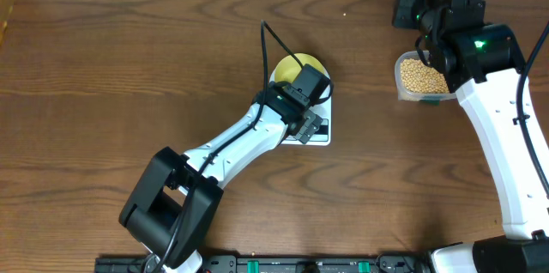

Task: Scoop item into bowl and weigh 50g on scale
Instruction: 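Hold the left gripper at the button while the display reads zero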

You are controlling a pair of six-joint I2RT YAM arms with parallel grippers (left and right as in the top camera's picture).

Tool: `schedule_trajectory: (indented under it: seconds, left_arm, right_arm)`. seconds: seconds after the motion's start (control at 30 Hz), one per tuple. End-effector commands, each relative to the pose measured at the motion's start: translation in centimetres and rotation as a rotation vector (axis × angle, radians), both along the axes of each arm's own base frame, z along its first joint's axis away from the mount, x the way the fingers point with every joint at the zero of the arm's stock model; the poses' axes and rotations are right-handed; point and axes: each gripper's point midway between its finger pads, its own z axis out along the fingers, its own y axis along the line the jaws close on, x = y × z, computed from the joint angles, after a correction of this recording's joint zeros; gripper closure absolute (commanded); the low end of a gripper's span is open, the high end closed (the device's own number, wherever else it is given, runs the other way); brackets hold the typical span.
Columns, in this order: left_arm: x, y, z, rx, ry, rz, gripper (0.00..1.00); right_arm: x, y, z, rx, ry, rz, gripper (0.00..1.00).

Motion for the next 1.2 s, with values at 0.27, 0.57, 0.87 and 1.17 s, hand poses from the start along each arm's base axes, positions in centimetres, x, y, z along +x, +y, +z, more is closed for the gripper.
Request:
schedule_trajectory:
  seconds: [0.27,0.57,0.87,1.17]
  left_arm:
    - [-0.5,0.6,-2.5,0.048,0.048,0.008,0.03]
    - [-0.5,0.6,-2.5,0.048,0.049,0.008,0.02]
    - [-0.6,0.7,-3.4,0.065,0.064,0.0,0.02]
    - [-0.6,0.7,-4.3,0.087,0.077,-0.028,0.02]
  right_arm:
    - [-0.3,-0.1,1.2,-0.003,-0.027,-0.003,0.99]
    - [-0.3,-0.1,1.2,-0.003,-0.027,-0.003,0.99]
    - [-0.3,-0.1,1.2,-0.003,-0.028,-0.003,0.99]
    - [-0.3,-0.1,1.2,-0.003,-0.027,-0.003,0.99]
